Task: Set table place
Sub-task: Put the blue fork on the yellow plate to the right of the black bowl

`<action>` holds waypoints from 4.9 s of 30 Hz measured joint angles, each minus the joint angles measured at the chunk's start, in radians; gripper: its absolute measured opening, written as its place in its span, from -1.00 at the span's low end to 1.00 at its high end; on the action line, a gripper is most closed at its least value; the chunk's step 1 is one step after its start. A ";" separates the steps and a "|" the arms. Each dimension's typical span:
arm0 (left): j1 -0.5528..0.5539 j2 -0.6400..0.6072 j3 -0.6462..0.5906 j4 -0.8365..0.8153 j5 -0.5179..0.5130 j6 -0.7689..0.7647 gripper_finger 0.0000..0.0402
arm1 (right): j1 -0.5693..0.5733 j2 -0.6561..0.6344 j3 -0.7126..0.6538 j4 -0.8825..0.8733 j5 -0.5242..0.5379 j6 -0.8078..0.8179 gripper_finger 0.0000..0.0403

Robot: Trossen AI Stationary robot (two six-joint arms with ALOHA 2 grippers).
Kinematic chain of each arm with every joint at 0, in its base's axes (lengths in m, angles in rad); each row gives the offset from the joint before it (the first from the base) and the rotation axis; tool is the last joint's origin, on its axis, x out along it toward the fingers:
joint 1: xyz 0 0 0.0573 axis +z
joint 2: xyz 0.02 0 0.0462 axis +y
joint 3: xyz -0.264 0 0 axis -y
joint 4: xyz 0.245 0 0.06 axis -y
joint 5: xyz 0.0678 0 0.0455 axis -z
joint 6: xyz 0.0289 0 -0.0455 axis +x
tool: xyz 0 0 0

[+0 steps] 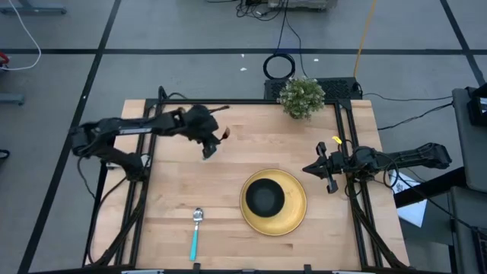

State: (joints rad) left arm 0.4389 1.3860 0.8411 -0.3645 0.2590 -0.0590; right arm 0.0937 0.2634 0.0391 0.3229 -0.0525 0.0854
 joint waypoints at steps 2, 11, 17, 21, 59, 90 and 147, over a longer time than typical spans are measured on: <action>0.002 0.054 0.046 -0.068 0.000 0.029 -0.98 | 0.000 0.000 0.000 -0.003 0.000 0.000 -1.00; -0.004 0.244 0.345 -0.357 -0.014 0.189 -0.98 | 0.000 0.000 0.000 -0.006 0.000 -0.026 -1.00; -0.005 0.397 0.547 -0.466 0.005 0.291 -0.98 | 0.000 0.000 0.000 -0.006 0.000 -0.045 -1.00; -0.004 0.487 0.633 -0.545 0.006 0.344 -0.98 | 0.000 0.000 0.000 -0.006 0.000 -0.043 -1.00; -0.039 0.709 0.688 -0.613 0.026 0.494 -0.98 | 0.000 0.000 0.000 -0.014 0.001 -0.026 -1.00; -0.047 0.708 0.625 -0.604 0.027 0.479 -0.98 | 0.000 0.004 0.000 -0.014 0.001 -0.025 -1.00; -0.049 0.708 0.656 -0.652 -0.014 0.420 0.10 | 0.000 0.005 0.000 -0.014 0.000 -0.018 -1.00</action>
State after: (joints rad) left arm 0.3897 2.0943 1.4966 -1.0162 0.2448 0.3605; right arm 0.0937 0.2680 0.0391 0.3088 -0.0521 0.0673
